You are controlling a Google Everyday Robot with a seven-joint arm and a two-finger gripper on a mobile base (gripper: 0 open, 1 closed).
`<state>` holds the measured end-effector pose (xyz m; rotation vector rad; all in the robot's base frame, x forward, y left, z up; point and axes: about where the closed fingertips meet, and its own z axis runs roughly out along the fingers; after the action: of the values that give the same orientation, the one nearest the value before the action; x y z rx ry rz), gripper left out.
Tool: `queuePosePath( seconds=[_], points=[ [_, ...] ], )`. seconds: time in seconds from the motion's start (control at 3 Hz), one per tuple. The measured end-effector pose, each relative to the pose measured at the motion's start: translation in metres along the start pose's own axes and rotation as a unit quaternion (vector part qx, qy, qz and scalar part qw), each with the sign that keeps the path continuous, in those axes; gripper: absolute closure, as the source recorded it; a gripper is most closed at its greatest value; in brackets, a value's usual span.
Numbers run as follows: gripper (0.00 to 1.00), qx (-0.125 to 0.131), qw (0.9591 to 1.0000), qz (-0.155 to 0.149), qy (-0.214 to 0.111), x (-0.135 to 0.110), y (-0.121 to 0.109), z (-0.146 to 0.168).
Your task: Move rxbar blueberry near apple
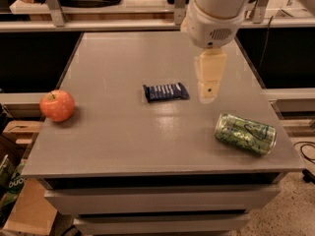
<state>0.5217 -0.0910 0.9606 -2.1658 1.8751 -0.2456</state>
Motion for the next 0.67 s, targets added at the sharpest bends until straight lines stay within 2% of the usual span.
queuePosePath(
  seconds=[0.33, 0.67],
  points=[
    [0.0, -0.025, 0.9993, -0.024, -0.016, -0.023, -0.014, 0.035],
    [0.0, -0.048, 0.998, -0.038, -0.016, -0.043, -0.022, 0.069]
  ],
)
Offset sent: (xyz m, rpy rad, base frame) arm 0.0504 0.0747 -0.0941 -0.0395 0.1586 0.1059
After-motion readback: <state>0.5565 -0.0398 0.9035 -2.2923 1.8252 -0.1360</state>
